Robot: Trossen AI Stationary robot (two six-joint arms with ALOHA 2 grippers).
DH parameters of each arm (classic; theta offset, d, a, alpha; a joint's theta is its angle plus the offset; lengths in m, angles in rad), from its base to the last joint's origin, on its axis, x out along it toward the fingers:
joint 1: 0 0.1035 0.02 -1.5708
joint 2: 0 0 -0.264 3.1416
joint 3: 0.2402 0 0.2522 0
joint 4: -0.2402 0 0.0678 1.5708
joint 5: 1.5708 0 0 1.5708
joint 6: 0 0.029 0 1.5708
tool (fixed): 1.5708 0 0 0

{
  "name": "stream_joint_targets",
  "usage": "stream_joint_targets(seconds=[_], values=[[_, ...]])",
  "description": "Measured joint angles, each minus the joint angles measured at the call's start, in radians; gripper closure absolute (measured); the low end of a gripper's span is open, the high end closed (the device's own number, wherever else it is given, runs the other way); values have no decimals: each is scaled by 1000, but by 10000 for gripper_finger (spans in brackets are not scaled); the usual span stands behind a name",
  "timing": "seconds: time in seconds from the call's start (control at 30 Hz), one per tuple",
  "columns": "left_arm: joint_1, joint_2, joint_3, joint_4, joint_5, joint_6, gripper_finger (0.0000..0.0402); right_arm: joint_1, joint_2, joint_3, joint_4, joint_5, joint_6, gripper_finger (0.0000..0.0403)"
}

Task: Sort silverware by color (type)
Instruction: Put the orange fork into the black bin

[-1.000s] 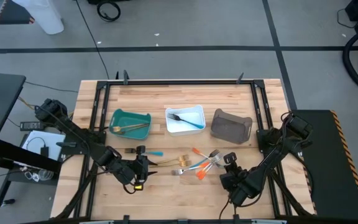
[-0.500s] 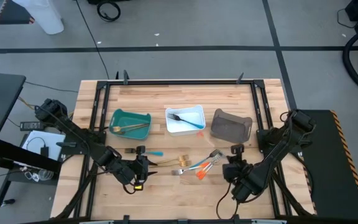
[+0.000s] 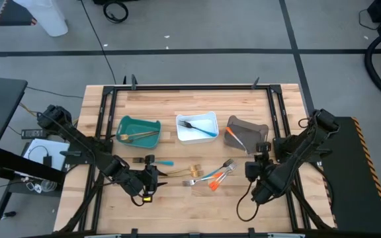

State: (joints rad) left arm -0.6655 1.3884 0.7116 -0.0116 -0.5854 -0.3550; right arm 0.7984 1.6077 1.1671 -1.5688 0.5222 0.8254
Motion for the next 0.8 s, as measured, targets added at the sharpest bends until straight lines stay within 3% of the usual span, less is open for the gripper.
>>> stream_joint_targets(seconds=[0.4,0.8], values=[[0,0,0,-2,8,0,257,-109,-33,-78,-3,-97,-38,398],[-2,0,0,-7,8,0,257,-135,-39,-185,-3,-50,-215,396]])
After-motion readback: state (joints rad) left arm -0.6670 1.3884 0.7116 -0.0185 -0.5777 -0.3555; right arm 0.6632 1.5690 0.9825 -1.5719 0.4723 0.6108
